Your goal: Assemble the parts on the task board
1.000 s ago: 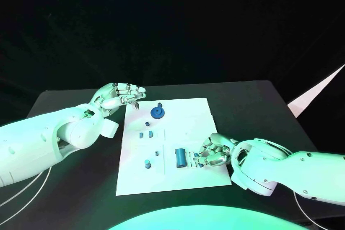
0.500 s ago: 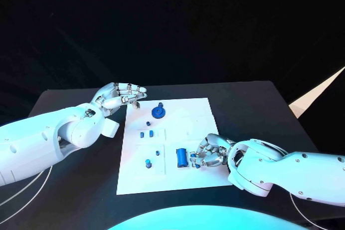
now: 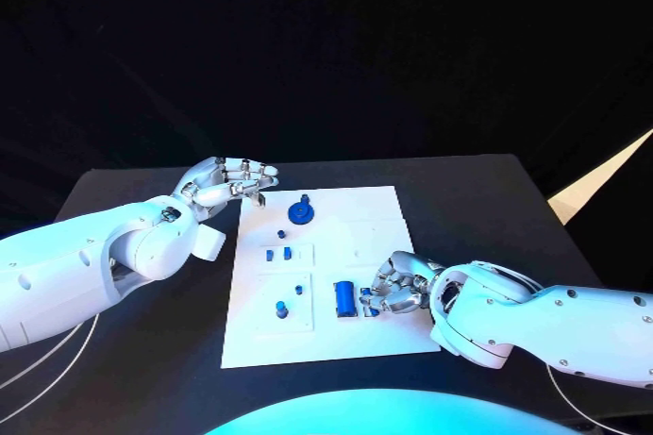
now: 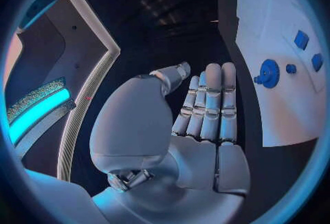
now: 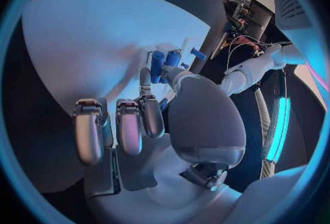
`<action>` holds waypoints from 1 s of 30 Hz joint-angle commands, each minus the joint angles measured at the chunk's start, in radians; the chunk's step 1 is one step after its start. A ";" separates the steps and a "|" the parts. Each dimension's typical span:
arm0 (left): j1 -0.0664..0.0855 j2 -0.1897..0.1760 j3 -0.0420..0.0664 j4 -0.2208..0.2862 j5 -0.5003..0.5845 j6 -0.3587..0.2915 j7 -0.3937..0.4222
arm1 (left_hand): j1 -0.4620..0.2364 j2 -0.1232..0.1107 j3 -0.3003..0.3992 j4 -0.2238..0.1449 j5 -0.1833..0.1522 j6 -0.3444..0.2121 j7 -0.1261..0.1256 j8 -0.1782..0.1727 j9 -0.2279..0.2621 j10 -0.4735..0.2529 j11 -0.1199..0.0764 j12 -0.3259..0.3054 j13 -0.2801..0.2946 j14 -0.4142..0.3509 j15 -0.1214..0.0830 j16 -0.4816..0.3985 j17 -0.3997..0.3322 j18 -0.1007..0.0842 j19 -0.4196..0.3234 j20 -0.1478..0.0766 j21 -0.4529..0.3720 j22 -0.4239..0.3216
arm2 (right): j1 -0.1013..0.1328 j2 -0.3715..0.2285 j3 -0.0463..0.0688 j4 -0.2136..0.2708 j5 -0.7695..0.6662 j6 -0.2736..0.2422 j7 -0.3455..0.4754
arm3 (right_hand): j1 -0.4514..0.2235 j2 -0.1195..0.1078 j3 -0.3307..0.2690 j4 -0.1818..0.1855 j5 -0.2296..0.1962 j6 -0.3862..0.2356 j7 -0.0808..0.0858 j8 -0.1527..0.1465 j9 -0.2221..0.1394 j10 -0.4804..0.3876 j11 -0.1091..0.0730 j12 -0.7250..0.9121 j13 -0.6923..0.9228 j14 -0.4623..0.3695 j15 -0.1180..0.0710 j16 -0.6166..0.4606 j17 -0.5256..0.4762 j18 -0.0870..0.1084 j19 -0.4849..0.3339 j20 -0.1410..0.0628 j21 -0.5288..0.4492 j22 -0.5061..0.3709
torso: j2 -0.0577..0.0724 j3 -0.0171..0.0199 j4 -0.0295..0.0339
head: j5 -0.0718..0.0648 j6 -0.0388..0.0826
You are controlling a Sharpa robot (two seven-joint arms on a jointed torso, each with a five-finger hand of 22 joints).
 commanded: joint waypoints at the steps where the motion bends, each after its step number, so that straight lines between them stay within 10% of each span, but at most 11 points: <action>1: 0.001 -0.001 0.001 0.004 -0.003 0.016 0.003 | 0.009 -0.001 0.001 -0.007 0.005 -0.007 -0.002 0.000 0.001 -0.006 0.000 0.006 0.001 -0.008 -0.002 -0.005 -0.001 0.015 0.004 0.006 -0.006 -0.001 | -0.002 0.002 -0.002 -0.006 -0.037 0.021 -0.014 | -0.011 -0.002 -0.003 -0.002 -0.002 -0.002 -0.004 0.002 0.000 0.042 -0.006 0.002 0.162 0.094 -0.004 0.006 0.218 -0.019 0.084 -0.010 0.001 0.249 | 0.000 0.0011 -0.0007 | 0.001 -0.003; 30: 0.001 -0.005 0.001 0.005 -0.008 0.026 -0.005 | 0.008 0.000 -0.001 -0.005 0.005 -0.006 -0.002 0.001 0.002 -0.007 0.000 0.008 0.002 -0.009 -0.001 -0.006 -0.002 0.015 0.005 0.006 -0.009 -0.002 | -0.003 0.019 -0.001 -0.015 -0.040 0.033 -0.013 | -0.061 -0.010 -0.033 0.004 -0.042 -0.003 -0.002 0.006 0.005 0.043 -0.005 0.001 0.163 0.094 -0.002 0.006 0.218 -0.019 0.083 -0.009 0.000 0.248 | -0.001 0.0005 -0.0009 | 0.004 -0.012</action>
